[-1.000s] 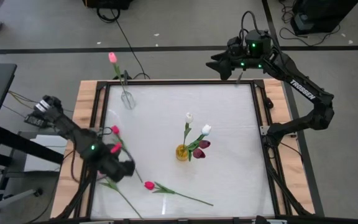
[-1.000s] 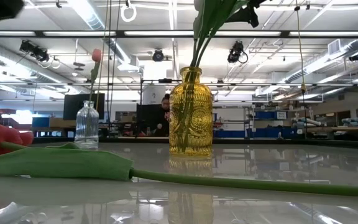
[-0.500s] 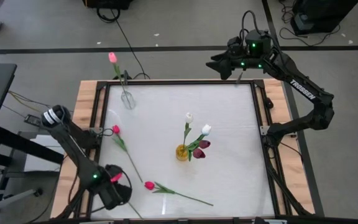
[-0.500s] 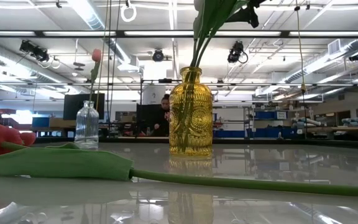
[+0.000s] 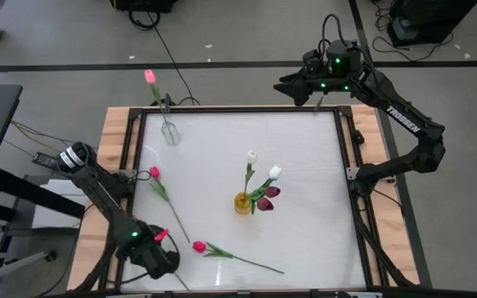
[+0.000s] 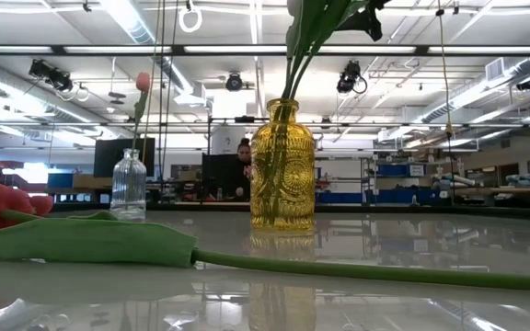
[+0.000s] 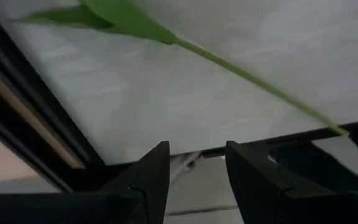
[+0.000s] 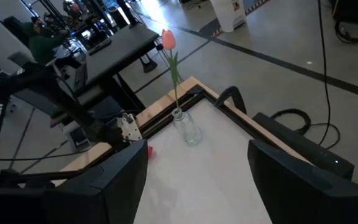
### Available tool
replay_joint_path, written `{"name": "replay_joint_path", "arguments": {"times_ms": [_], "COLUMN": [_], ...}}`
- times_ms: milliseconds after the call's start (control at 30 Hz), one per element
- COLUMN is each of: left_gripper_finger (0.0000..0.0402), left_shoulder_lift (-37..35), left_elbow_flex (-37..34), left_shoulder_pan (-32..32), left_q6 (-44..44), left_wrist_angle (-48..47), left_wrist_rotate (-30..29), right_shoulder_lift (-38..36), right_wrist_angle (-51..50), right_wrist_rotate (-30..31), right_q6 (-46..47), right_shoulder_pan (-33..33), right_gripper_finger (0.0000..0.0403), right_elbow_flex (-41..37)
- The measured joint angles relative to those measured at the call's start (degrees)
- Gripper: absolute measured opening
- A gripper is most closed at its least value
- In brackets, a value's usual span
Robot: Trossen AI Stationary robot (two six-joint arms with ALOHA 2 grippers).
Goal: Sort flowers into vase by color
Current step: Put the pink tulip into the transparent flower vase
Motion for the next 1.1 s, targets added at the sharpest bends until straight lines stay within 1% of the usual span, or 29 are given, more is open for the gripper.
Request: {"name": "replay_joint_path", "arguments": {"times_ms": [100,167,233,333,533,800,933,1100], "left_gripper_finger": [0.0160,0.0160,0.0160,0.0160,0.0160,0.0160,0.0160,0.0160], "left_shoulder_lift": [1.18,2.15,3.83,5.72,9.76,12.53,12.62,12.55], "left_elbow_flex": [0.02,0.00,0.02,-0.01,0.00,0.00,0.00,0.00], "left_shoulder_pan": [2.21,3.25,4.35,4.77,4.98,6.09,7.00,8.19], "left_q6": [-0.32,-0.55,-0.76,-1.31,-2.07,-2.03,-1.50,0.21], "left_wrist_angle": [1.99,-0.08,0.28,-0.84,2.28,2.22,1.31,1.41], "left_wrist_rotate": [-0.76,-0.91,-0.46,0.91,3.11,3.34,2.03,-1.20], "right_shoulder_lift": [0.00,0.00,0.00,0.00,0.00,0.00,0.00,0.00], "right_wrist_angle": [0.02,0.02,-0.02,0.00,-0.07,-0.11,-0.09,-0.09], "right_wrist_rotate": [-0.19,-0.64,-1.66,-3.49,-5.03,-6.43,-6.45,-6.47], "right_q6": [-0.19,-0.46,-0.48,-0.85,-2.02,-2.19,-3.28,-3.65], "right_shoulder_pan": [-0.02,-0.02,-0.02,-0.02,-0.02,-0.06,-0.06,-0.06], "right_gripper_finger": [0.0284,0.0284,0.0284,0.0284,0.0284,0.0284,0.0284,0.0284], "right_elbow_flex": [0.00,0.00,0.00,0.00,0.00,0.00,0.00,0.00]}}
